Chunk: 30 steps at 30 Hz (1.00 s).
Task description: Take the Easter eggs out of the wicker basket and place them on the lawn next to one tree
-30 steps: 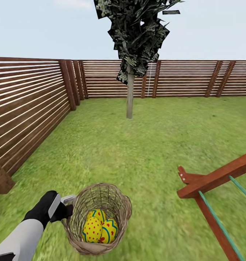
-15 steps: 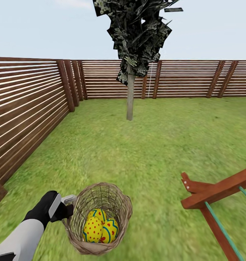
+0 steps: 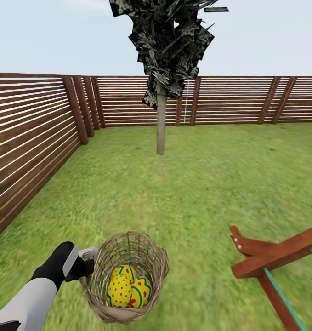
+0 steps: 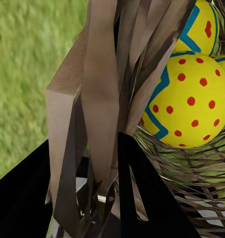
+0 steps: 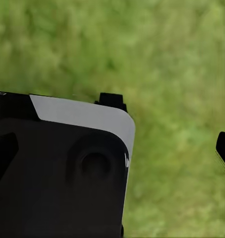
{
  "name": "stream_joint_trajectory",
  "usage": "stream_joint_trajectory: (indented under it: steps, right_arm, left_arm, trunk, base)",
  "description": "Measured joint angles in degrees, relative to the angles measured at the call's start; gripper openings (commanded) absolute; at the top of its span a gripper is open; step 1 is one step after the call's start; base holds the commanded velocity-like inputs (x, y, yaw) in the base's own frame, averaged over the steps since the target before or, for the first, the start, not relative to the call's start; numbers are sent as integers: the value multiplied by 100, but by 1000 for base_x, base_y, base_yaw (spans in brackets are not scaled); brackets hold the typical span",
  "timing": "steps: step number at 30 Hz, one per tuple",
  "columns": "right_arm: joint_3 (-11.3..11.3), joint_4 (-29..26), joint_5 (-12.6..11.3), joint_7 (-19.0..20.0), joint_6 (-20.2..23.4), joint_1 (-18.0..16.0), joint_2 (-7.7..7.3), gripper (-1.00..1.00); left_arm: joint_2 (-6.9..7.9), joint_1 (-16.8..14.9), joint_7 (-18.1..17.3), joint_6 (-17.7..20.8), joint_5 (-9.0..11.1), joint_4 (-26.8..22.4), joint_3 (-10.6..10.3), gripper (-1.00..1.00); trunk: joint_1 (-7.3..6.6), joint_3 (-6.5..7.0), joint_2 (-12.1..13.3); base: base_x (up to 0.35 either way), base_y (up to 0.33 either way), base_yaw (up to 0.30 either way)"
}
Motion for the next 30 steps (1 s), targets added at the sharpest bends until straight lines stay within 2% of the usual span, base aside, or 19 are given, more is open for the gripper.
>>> stream_joint_trajectory:
  steps: [30]
  right_arm:
    - [5,9,-9,0,4,0,-9,100]
  left_arm:
    - [0,0,0,1,-18,14,-1,-100]
  trunk:
    - [0,0,0]
  base:
    - [319,0,0]
